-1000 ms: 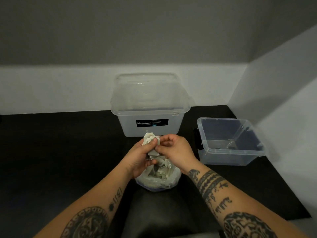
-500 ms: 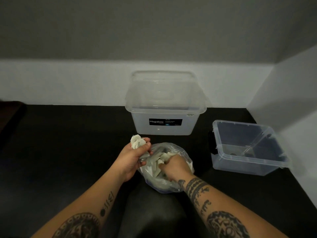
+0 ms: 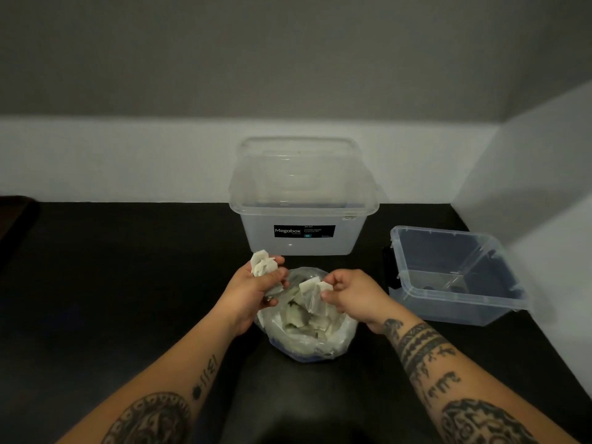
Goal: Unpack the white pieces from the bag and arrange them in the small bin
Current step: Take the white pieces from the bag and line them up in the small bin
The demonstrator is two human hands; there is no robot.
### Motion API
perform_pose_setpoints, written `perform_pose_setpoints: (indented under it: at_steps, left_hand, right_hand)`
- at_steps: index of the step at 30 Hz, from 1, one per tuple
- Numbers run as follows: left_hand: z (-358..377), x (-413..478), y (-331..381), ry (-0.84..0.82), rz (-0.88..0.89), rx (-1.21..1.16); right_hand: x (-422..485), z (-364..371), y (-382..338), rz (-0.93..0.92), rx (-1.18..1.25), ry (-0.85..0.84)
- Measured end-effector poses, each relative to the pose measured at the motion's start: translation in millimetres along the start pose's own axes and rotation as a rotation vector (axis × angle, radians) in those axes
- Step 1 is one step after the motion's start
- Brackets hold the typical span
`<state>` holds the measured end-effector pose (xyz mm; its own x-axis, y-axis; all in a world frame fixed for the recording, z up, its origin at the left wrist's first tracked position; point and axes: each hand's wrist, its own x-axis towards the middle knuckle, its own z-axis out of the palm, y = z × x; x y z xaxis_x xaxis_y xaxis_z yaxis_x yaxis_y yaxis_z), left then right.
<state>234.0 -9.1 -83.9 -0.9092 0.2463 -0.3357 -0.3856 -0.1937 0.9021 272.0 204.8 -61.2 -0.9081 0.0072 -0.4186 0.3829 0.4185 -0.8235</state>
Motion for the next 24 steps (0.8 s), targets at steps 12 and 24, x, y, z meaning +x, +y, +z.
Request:
perform_pose_setpoints:
  at_steps: [12,24]
  left_hand:
    - [45,6,-8,-0.091,0.015,0.046]
    - [47,6,-8,-0.003,0.023,-0.15]
  right_hand:
    - [-17,-15,-1,-0.068,0.277,0.077]
    - [-9,8,3,-0.01,0.621,0.196]
